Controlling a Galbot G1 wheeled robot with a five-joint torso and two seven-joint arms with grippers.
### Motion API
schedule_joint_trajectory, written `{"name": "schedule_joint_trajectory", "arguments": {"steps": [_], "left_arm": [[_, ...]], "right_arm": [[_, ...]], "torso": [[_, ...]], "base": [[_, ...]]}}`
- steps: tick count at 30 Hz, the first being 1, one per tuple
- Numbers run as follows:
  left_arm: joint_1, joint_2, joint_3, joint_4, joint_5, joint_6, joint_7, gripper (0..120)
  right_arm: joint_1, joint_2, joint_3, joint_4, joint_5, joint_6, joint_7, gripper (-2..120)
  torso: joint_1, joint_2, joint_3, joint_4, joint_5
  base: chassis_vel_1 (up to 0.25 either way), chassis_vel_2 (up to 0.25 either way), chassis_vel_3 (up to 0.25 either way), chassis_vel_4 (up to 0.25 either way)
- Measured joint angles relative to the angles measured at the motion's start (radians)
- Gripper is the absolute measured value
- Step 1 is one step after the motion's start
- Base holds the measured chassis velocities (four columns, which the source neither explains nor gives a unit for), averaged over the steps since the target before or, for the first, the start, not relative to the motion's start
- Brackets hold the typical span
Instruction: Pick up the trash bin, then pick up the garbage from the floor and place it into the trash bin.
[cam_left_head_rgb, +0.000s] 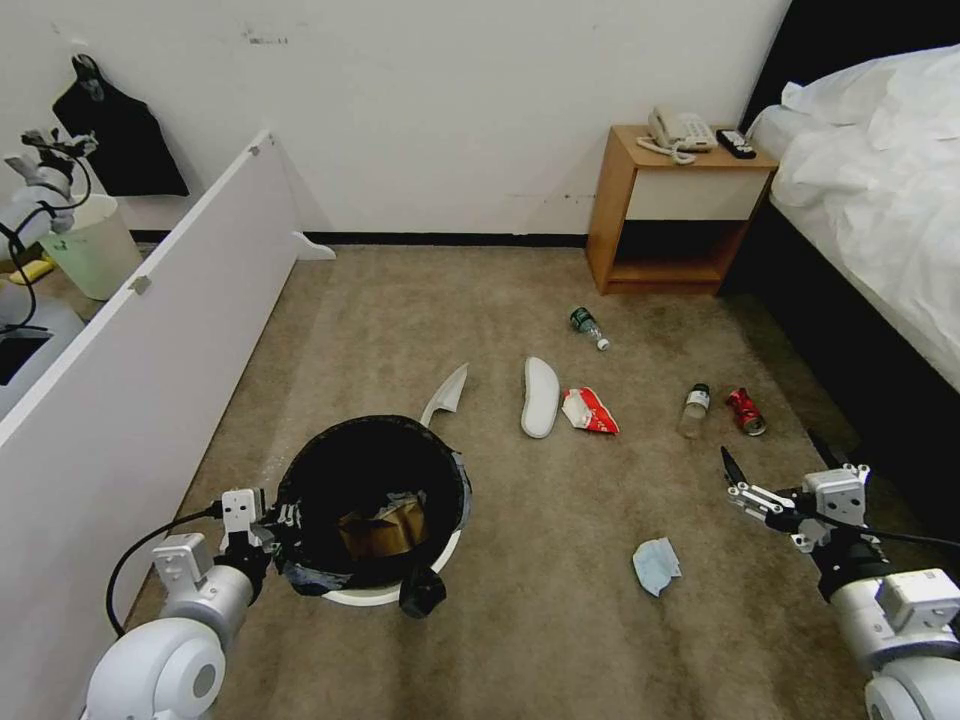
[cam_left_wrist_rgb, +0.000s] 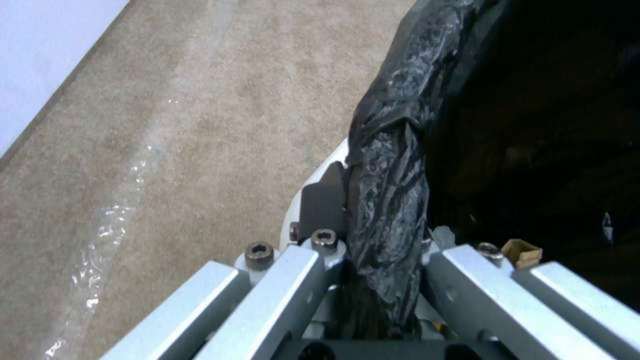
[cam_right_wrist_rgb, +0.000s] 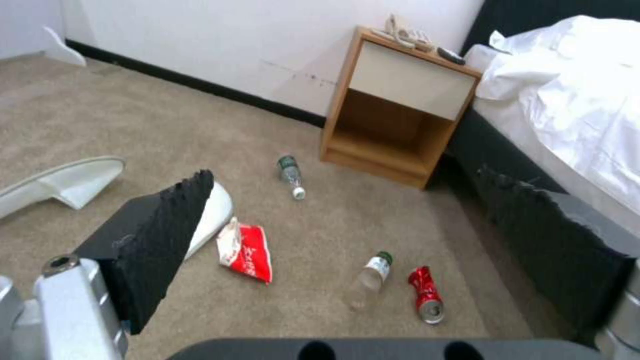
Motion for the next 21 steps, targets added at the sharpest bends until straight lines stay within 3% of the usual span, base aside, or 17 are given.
{"name": "schedule_joint_trajectory", "arguments": {"steps": [11,21], "left_arm": [[-0.002,-0.004,-0.001,0.001,0.003,-0.003,0.0,1],[-0.007,-0.005,-0.002,0.008,0.02,-0.023,0.0,1]], "right_arm": [[0.007,0.002,-0.004,-0.014,-0.003,0.005,0.002,100],[0.011,-0.015,-0.033,-0.041,0.037,-0.016,0.027,100]], "torso": [[0.0,0.0,0.0,0.0001,0.0],[0.0,0.0,0.0,0.0,0.0]], "base": [[-0.06,0.055,0.066,-0.048],[0.0,0.0,0.0,0.0]]}}
